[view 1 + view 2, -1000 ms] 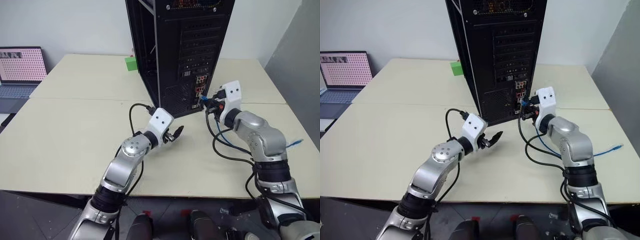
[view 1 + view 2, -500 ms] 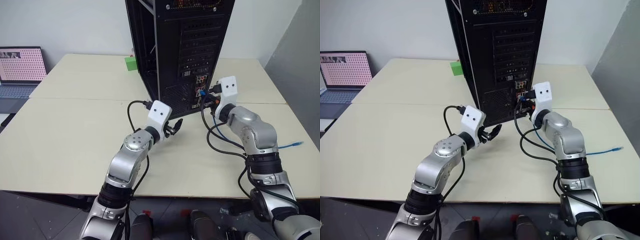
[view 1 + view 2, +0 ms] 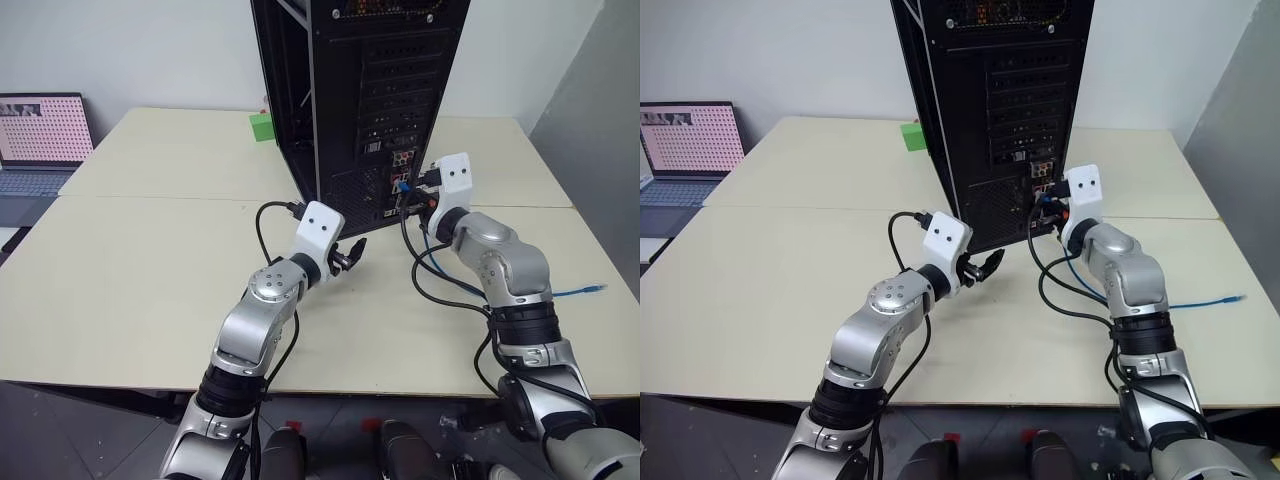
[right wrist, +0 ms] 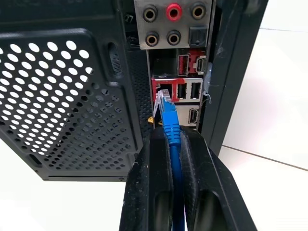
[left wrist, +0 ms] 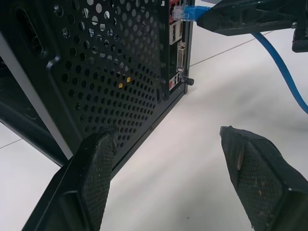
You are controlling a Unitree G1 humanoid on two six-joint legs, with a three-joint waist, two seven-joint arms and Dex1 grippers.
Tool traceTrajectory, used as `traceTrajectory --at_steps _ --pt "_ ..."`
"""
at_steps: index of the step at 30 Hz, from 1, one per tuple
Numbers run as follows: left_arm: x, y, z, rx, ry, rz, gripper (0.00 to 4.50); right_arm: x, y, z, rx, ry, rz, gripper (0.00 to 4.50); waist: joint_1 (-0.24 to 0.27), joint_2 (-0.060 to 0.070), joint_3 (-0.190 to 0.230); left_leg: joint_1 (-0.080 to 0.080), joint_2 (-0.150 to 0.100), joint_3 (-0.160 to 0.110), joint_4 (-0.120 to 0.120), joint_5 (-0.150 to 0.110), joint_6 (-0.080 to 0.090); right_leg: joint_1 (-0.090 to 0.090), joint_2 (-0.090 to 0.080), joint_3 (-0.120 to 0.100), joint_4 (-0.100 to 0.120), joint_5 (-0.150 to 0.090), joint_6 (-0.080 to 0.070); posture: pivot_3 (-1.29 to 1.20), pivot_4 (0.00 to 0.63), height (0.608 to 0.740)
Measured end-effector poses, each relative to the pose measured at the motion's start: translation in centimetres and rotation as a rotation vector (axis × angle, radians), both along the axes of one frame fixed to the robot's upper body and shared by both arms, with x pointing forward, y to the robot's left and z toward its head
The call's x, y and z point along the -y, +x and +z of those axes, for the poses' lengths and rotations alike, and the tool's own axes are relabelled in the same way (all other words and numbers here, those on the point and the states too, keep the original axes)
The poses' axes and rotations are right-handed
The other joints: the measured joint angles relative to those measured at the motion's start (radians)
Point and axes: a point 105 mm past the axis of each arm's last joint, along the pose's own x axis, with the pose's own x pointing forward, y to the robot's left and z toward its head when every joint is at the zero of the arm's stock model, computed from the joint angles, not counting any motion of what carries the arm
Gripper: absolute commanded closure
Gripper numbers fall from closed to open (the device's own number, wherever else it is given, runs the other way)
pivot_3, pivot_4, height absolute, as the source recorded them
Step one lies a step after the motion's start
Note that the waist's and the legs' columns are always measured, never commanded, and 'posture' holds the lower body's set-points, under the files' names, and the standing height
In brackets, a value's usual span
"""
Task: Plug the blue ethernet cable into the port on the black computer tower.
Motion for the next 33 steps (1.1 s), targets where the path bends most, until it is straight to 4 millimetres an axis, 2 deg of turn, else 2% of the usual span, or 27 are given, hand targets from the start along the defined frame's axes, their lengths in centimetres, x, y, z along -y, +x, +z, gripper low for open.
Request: traceTrajectory --at_steps 5,33 --pt "0.16 -0.05 0.03 -0.001 -0.004 -0.004 0.88 -0.5 0.04 0.17 0.0 0.017 0.008 4.5 -0.001 0.0 0.0 0.0 0.0 0.0 0.0 0.0 0.0 0.0 0.0 0.0 0.0 0.0 0.0 0.0 0.15 0.74" --pt "0.57 -0.26 -0.16 -0.003 0.009 -0.025 0.88 -0.15 -0.03 0.16 -0.028 0.033 0.008 4.5 -0.003 0.0 0.0 0.0 0.0 0.0 0.0 0.0 0.0 0.0 0.0 0.0 -0.001 0.0 0.0 0.0 0.15 0.74"
